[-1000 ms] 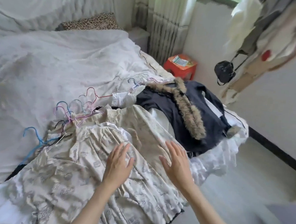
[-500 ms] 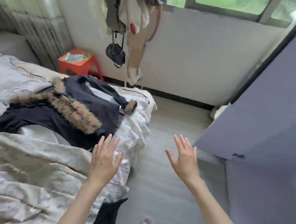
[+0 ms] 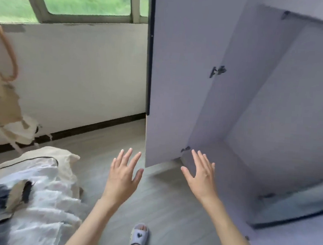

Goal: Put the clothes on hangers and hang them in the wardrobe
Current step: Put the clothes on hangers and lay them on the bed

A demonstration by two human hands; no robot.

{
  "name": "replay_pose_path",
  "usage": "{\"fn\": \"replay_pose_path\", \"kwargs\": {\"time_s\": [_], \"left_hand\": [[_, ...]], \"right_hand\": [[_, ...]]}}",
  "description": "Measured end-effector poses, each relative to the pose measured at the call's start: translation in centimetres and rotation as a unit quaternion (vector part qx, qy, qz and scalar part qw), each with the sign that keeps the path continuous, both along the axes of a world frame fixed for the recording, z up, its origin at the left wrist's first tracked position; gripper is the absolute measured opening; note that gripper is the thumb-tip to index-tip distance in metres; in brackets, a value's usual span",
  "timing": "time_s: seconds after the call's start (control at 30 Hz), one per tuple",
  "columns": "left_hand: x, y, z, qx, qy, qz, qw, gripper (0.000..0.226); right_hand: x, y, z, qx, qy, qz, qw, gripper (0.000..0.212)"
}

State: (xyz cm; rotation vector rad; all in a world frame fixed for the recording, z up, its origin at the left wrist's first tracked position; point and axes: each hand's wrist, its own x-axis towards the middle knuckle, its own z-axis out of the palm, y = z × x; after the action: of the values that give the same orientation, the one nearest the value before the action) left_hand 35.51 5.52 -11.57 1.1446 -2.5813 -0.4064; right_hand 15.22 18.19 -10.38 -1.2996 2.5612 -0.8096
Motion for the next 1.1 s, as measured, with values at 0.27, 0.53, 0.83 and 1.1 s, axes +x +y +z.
{"fn": "replay_pose_path", "kwargs": {"time_s": [0.27,0.53,0.83,1.1], "left_hand": [[-14.7,-5.2,-1.5,0.007,-0.024,-0.217,0.976,0.052],[-29.3,-6.7,1.1,-0.021,0.030,-0.375,0.926,0.055],[-42.1,2.8,0.4,-0.016,0.037,-0.504,0.863,0.053],[-53.9,11.2,4.5,-0.001,0.112,-0.540,0.834,0.044]], "right_hand": [[-9.4,2.9,0.0,0.026,0.027,-0.222,0.974,0.071],[-15.7,6.5,2.7,0.021,0.074,-0.366,0.927,0.080],[-24.5,13.8,3.0,0.021,0.101,-0.489,0.866,0.069],[-36.8,18.8,10.7,-0.131,0.236,-0.582,0.767,0.054]]}}
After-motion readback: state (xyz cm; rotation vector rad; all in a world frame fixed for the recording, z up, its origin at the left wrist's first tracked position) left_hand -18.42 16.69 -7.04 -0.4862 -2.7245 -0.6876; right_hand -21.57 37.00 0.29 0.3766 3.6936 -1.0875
